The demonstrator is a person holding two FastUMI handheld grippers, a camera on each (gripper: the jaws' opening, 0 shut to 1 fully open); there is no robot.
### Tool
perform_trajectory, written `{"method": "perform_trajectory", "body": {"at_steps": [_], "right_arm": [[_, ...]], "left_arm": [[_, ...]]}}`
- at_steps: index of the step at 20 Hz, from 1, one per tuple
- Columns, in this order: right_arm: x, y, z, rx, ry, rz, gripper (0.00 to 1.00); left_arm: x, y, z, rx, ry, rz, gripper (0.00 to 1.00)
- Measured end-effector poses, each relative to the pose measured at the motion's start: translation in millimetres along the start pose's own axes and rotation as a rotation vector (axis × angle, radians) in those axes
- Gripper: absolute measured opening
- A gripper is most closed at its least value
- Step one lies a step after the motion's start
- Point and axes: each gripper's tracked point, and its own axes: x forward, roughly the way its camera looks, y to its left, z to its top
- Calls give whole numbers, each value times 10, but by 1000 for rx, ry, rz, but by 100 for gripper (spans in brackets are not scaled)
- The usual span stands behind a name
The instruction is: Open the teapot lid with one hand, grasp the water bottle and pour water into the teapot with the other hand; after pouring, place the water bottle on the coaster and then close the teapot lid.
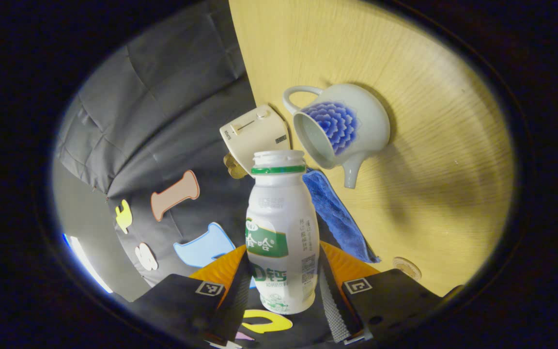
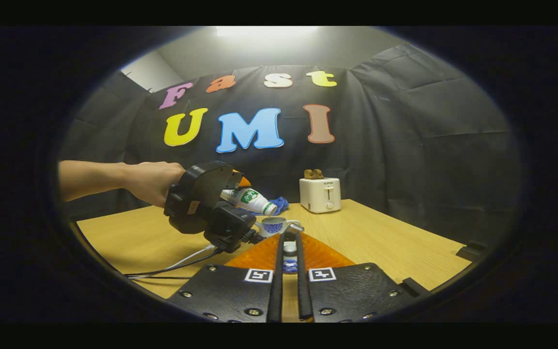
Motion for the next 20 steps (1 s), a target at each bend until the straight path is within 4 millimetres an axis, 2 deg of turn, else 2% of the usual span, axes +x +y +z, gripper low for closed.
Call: {"method": "perform_trajectory", "body": {"at_steps": [5, 6, 7, 10, 11, 12, 14, 15, 16, 18, 19, 20], "right_arm": [[15, -40, -13, 3, 3, -3, 12], [11, -53, 1, 4, 0, -3, 13], [15, -52, 14, 4, -4, -4, 13], [52, -38, -1, -11, 3, -2, 13], [50, -27, -1, -15, 7, 2, 13], [57, -22, 4, -19, 10, 4, 13], [57, 5, 51, -27, 6, 8, 13], [51, 16, 77, -34, 2, 9, 13], [46, 30, 104, -42, -3, 12, 13], [50, 59, 167, -55, -14, 18, 13], [55, 78, 205, -60, -20, 22, 13], [78, 81, 216, -64, -18, 23, 13]], "left_arm": [[60, -18, -10, -97, -35, 16, 75], [62, -20, 1, -139, -50, 26, 82], [63, 2, 12, -179, -66, 51, 82], [-37, 41, -13, -281, -88, 92, 82], [-36, 3, -34, -313, -91, 89, 82], [-20, -34, -58, -344, -95, 92, 75], [17, -102, -109, -398, -93, 84, 75], [17, -130, -135, -426, -92, 88, 78], [27, -172, -178, -455, -89, 84, 75], [13, -272, -241, -526, -77, 70, 75], [2, -305, -277, -566, -72, 66, 78], [-21, -329, -314, -604, -66, 69, 75]]}}
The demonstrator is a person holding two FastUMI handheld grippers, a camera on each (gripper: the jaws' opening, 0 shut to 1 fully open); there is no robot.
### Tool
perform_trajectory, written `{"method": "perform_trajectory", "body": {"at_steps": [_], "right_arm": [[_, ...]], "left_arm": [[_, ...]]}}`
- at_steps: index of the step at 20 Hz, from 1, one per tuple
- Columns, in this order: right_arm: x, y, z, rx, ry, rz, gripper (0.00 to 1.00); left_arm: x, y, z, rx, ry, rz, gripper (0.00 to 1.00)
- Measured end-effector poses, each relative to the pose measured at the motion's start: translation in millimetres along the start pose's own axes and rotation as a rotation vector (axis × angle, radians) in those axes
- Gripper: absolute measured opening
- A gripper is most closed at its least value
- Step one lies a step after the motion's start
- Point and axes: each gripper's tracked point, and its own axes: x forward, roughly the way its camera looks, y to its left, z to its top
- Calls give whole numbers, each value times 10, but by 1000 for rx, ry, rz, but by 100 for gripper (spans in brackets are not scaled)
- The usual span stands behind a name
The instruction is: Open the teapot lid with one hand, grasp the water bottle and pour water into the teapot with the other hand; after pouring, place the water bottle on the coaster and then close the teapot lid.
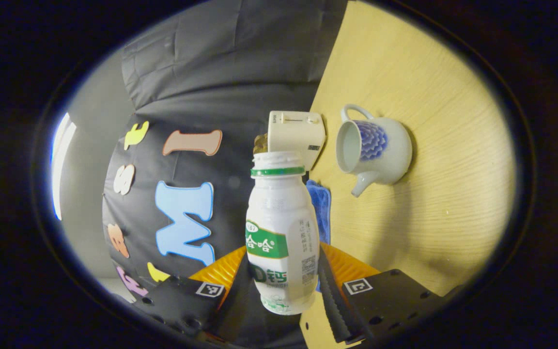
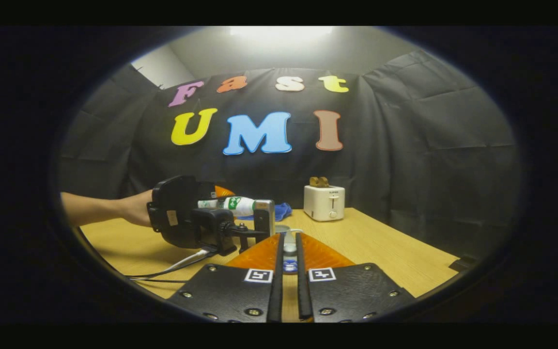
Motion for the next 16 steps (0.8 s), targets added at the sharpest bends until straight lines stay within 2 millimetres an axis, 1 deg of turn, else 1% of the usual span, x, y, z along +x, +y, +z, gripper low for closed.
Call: {"method": "perform_trajectory", "body": {"at_steps": [1, 3, 6, 8, 10, 13, 16], "right_arm": [[31, -8, -4, 4, 10, -1, 13], [73, 38, 31, 28, 25, 22, 12], [186, 49, 107, 37, 30, 40, 13], [289, 68, 128, 39, 35, 51, 13], [421, 73, 129, 44, 45, 58, 13], [648, 99, 144, 68, 55, 74, 12], [952, 153, 223, 68, 38, 103, 12]], "left_arm": [[-26, 9, -42, -39, 5, 13, 82], [-80, -4, -146, -131, 18, 15, 82], [-146, 14, -354, -287, 35, 26, 82], [-75, 3, -446, -380, 45, 32, 82], [-28, 27, -518, -455, 51, 44, 82], [-18, 46, -574, -549, 45, 64, 82], [11, 53, -626, -656, 36, 70, 82]]}}
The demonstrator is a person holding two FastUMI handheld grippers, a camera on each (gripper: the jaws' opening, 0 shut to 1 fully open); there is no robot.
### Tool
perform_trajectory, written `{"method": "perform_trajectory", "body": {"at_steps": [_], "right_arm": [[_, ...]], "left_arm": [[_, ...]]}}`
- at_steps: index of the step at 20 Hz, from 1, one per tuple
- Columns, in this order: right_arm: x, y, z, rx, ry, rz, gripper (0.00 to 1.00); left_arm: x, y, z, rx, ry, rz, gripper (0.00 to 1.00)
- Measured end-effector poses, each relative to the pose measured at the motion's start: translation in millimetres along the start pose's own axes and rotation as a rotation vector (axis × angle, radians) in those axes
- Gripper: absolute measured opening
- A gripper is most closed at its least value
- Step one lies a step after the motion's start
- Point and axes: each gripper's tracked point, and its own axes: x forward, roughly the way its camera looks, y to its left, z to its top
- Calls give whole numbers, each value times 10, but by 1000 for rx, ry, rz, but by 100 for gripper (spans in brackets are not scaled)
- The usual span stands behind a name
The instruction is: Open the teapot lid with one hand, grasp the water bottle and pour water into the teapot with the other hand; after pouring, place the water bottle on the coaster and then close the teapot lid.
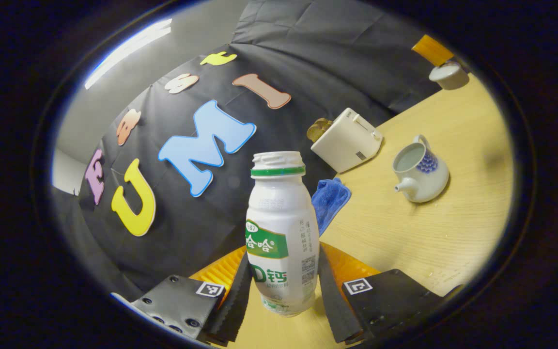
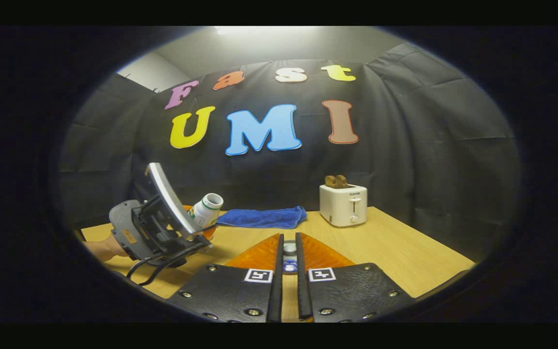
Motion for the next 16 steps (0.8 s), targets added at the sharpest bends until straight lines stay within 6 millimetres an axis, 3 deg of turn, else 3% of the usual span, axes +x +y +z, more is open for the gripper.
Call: {"method": "perform_trajectory", "body": {"at_steps": [4, 5, 8, 10, 11, 12, 13, 15, 16], "right_arm": [[427, 21, 37, 35, -4, 36, 12], [530, 3, 26, 23, -3, 29, 13], [777, 3, -104, -5, 35, 23, 13], [912, -25, -210, -12, 64, 8, 13], [969, -37, -260, -10, 77, 1, 13], [1018, -43, -314, -1, 93, -3, 13], [1057, -41, -349, 8, 102, -3, 13], [1107, -58, -449, 11, 126, -11, 13], [1129, -69, -490, 8, 135, -14, 13]], "left_arm": [[6, 61, -39, -136, -5, 17, 82], [20, 56, -50, -187, -6, 12, 74], [-19, 209, -163, -285, -4, 15, 74], [-117, 305, -188, -344, -16, 20, 75], [-122, 331, -187, -384, -22, 9, 82], [-137, 360, -201, -424, -23, 5, 82], [-139, 385, -228, -452, -25, 0, 75], [-154, 439, -276, -494, -22, 1, 77], [-163, 465, -303, -520, -21, 5, 73]]}}
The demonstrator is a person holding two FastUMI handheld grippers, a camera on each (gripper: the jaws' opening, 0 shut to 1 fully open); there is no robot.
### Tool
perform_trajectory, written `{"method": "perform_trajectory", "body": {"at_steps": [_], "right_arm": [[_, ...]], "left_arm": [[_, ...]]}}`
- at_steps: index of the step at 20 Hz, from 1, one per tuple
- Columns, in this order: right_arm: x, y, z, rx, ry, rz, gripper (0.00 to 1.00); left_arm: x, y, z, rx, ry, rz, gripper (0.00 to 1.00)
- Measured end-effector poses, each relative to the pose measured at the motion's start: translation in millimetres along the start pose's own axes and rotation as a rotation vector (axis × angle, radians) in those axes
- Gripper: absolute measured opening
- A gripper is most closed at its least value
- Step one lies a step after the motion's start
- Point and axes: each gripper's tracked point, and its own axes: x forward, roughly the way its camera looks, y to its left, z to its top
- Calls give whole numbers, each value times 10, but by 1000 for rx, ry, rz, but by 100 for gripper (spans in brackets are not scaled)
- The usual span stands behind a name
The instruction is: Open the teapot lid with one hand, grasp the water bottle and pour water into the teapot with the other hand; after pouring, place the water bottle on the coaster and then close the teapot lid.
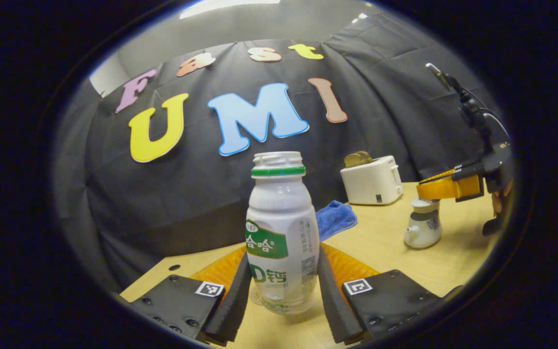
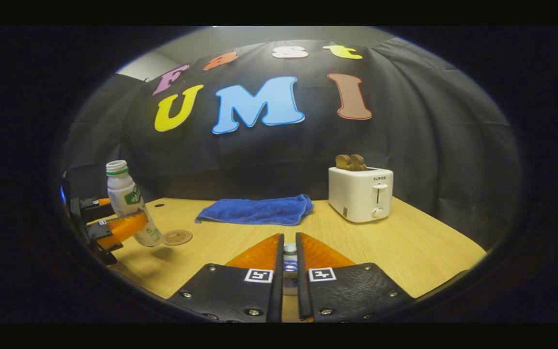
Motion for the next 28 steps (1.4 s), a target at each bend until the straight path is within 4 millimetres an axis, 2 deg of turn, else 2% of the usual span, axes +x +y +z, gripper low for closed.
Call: {"method": "perform_trajectory", "body": {"at_steps": [1, 2, 6, 7, 8, 11, 12, 13, 14, 15, 17, 18, 19, 20, 21, 23, 24, 25, 26, 28], "right_arm": [[14, 2, -22, 1, 6, -1, 13], [26, 10, -29, 1, 10, 1, 13], [73, -2, -111, -12, 29, -5, 13], [76, 4, -117, -12, 29, -5, 6], [72, 6, -110, -15, 25, -7, 13], [82, 8, -164, -16, 33, -14, 13], [86, 9, -183, -17, 36, -14, 0], [75, 19, -184, -20, 37, -14, 0], [73, 30, -184, -21, 36, -11, 13], [78, 21, -191, -25, 37, -18, 13], [32, 19, -167, -30, 26, -25, 19], [9, 29, -145, -29, 19, -24, 46], [-20, -1, -108, -32, 3, -35, 39], [-51, 8, -54, -37, -18, -32, 27], [-95, 1, -2, -39, -42, -36, 46], [-132, 0, 74, -36, -75, -36, 46], [-134, -13, 85, -34, -79, -40, 32], [-132, -29, 75, -36, -80, -43, 46], [-134, -31, 74, -36, -80, -43, 46], [-131, -17, 85, -29, -80, -37, 46]], "left_arm": [[3, 30, -19, -28, 3, -3, 68], [8, 79, -28, -57, 5, 2, 75], [41, 236, -99, -172, 32, -2, 75], [74, 278, -101, -198, 38, -7, 75], [87, 312, -97, -214, 40, -6, 77], [151, 432, -144, -217, 46, 15, 81], [161, 485, -140, -209, 43, 26, 81], [174, 512, -138, -203, 42, 34, 82], [211, 519, -161, -198, 43, 38, 81], [230, 555, -151, -198, 44, 45, 81], [335, 609, -124, -214, 41, 43, 81], [394, 629, -109, -225, 36, 39, 81], [455, 639, -96, -237, 37, 31, 78], [532, 653, -107, -251, 38, 22, 75], [612, 648, -140, -268, 49, 16, 77], [758, 642, -252, -286, 63, 8, 82], [814, 676, -340, -281, 77, 19, 82], [865, 690, -437, -275, 97, 30, 75], [890, 687, -521, -271, 115, 33, 81], [916, 642, -624, -266, 138, 28, 82]]}}
